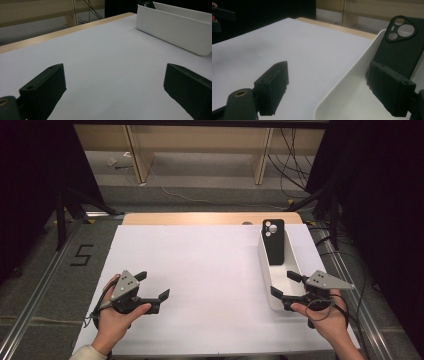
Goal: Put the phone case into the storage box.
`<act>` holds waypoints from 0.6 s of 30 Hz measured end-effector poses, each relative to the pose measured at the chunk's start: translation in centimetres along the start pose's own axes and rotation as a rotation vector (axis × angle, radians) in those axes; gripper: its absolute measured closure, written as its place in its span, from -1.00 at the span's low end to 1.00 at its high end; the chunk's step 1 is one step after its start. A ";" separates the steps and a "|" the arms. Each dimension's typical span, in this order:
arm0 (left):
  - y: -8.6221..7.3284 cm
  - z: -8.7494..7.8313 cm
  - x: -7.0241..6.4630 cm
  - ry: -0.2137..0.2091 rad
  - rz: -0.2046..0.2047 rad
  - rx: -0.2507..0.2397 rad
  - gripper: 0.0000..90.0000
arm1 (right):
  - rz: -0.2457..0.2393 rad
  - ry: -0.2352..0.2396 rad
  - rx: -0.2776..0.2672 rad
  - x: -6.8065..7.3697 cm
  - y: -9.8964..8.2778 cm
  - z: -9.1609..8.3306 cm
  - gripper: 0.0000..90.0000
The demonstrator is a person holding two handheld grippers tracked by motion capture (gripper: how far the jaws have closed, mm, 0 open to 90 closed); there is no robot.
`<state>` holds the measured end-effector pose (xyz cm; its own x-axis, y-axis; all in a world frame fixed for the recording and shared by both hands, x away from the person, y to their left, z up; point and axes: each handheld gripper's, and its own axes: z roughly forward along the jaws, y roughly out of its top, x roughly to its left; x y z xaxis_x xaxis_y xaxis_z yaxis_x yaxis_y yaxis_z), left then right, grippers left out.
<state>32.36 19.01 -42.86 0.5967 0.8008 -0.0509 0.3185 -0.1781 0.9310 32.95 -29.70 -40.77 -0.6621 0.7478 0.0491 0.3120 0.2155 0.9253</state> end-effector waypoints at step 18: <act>0.0 0.0 0.0 0.000 0.001 -0.002 -0.91 | -0.006 0.005 -0.009 0.1 -0.3 0.1 -0.59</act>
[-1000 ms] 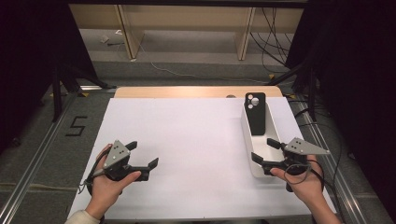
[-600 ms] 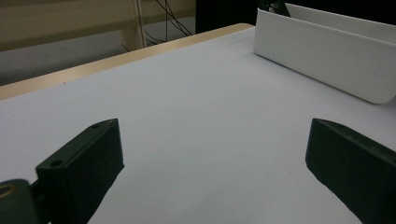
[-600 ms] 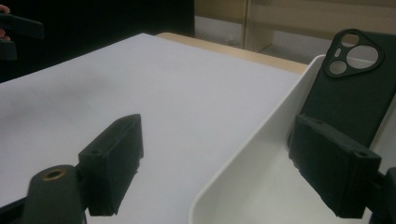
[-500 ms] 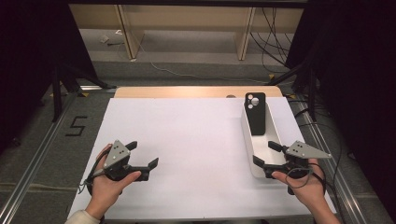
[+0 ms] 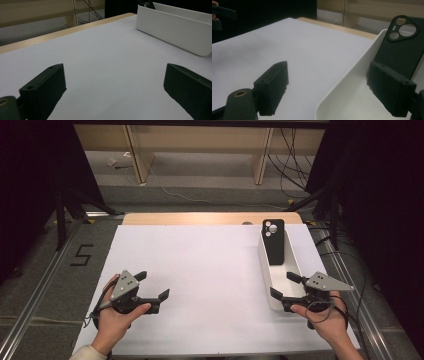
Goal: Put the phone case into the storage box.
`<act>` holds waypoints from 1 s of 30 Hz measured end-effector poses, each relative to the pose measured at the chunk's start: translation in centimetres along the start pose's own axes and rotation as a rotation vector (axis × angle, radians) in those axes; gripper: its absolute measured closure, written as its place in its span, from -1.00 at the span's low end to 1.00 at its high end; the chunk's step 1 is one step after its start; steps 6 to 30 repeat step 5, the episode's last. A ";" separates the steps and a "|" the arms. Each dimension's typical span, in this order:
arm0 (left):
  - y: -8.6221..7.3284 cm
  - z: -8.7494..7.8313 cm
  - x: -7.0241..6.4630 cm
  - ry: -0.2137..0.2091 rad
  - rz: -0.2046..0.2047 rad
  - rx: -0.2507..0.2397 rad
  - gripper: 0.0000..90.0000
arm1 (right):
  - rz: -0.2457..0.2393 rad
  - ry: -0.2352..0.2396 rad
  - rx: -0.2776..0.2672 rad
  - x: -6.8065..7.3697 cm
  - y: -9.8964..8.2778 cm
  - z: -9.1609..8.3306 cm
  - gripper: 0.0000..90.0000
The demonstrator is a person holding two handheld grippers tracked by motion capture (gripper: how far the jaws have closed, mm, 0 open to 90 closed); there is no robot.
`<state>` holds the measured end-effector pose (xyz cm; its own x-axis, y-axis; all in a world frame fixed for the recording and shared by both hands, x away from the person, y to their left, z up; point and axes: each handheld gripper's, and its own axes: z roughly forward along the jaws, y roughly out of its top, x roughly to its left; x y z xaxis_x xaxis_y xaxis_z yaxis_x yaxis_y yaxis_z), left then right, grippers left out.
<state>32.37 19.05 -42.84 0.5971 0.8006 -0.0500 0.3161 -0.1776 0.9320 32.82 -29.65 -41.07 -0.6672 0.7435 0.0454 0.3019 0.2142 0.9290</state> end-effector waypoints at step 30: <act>0.0 0.0 0.0 0.001 -0.002 0.001 -0.91 | -0.001 -0.003 -0.004 -0.1 0.0 0.0 -0.59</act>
